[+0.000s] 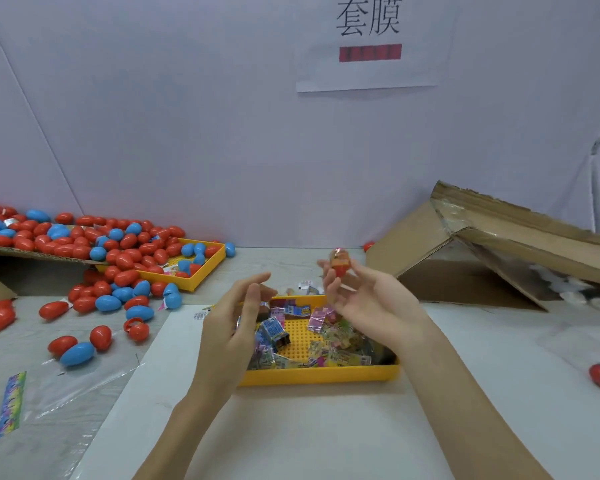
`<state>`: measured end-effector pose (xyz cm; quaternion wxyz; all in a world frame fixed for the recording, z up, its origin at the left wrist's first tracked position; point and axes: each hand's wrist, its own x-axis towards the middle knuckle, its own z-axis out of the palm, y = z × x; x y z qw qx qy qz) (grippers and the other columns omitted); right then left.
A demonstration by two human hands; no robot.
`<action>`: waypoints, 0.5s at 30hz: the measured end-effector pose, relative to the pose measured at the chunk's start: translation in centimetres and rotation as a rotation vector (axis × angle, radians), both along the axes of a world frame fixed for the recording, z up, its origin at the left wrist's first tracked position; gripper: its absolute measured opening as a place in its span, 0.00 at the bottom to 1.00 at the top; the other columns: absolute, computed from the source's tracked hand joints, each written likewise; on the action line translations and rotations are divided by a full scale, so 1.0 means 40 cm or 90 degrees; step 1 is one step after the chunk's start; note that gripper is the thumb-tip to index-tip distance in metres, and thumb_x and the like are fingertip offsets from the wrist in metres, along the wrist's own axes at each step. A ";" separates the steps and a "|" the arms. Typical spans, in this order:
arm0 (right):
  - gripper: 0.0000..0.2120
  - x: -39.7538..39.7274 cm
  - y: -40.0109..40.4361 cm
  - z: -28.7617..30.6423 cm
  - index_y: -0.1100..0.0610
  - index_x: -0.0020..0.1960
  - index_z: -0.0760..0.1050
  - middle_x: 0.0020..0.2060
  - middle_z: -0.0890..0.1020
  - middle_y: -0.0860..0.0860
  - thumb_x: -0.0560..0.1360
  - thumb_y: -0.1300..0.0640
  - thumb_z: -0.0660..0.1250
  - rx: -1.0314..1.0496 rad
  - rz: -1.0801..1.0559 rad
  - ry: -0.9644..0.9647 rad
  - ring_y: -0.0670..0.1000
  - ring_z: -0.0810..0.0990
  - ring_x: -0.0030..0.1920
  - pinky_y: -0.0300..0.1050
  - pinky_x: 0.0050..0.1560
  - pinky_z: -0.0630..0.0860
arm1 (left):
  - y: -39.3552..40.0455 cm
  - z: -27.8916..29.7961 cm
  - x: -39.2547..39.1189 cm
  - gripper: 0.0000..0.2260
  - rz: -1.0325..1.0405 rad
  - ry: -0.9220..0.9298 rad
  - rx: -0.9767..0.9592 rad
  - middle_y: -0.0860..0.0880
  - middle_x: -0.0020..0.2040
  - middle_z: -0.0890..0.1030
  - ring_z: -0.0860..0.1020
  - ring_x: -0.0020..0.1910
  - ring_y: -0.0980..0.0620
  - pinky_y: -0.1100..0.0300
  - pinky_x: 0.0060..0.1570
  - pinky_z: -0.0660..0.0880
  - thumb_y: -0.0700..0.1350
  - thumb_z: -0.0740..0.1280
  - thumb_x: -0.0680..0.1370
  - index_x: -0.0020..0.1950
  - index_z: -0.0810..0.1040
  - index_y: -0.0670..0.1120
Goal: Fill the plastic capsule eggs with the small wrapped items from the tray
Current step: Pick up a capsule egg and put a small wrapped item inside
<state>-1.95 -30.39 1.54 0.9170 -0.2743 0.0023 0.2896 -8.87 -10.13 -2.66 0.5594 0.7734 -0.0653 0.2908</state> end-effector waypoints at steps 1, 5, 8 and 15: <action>0.22 0.024 -0.025 0.032 0.69 0.70 0.73 0.49 0.82 0.60 0.82 0.56 0.62 0.071 -0.054 -0.016 0.52 0.81 0.43 0.40 0.41 0.79 | 0.000 0.003 0.002 0.15 0.009 -0.002 -0.002 0.56 0.50 0.85 0.82 0.53 0.61 0.74 0.48 0.75 0.53 0.55 0.83 0.62 0.79 0.54; 0.25 0.096 -0.099 0.117 0.65 0.71 0.73 0.51 0.82 0.62 0.86 0.47 0.52 0.237 -0.216 -0.087 0.55 0.83 0.42 0.44 0.40 0.79 | -0.003 0.003 0.006 0.19 0.032 0.016 0.027 0.53 0.50 0.84 0.81 0.52 0.61 0.76 0.48 0.74 0.54 0.54 0.82 0.60 0.81 0.49; 0.24 0.076 -0.084 0.069 0.63 0.67 0.76 0.45 0.82 0.57 0.86 0.47 0.52 0.122 -0.191 -0.102 0.51 0.81 0.39 0.41 0.36 0.78 | 0.000 0.005 0.003 0.18 0.052 0.030 0.040 0.55 0.48 0.84 0.81 0.53 0.62 0.76 0.48 0.73 0.54 0.54 0.82 0.58 0.81 0.50; 0.16 -0.018 0.015 -0.084 0.62 0.55 0.84 0.38 0.82 0.55 0.85 0.56 0.59 -0.259 -0.111 -0.184 0.50 0.81 0.35 0.41 0.35 0.80 | 0.021 -0.030 0.031 0.09 0.181 0.132 0.016 0.58 0.50 0.82 0.80 0.51 0.59 0.75 0.39 0.74 0.48 0.61 0.85 0.56 0.80 0.53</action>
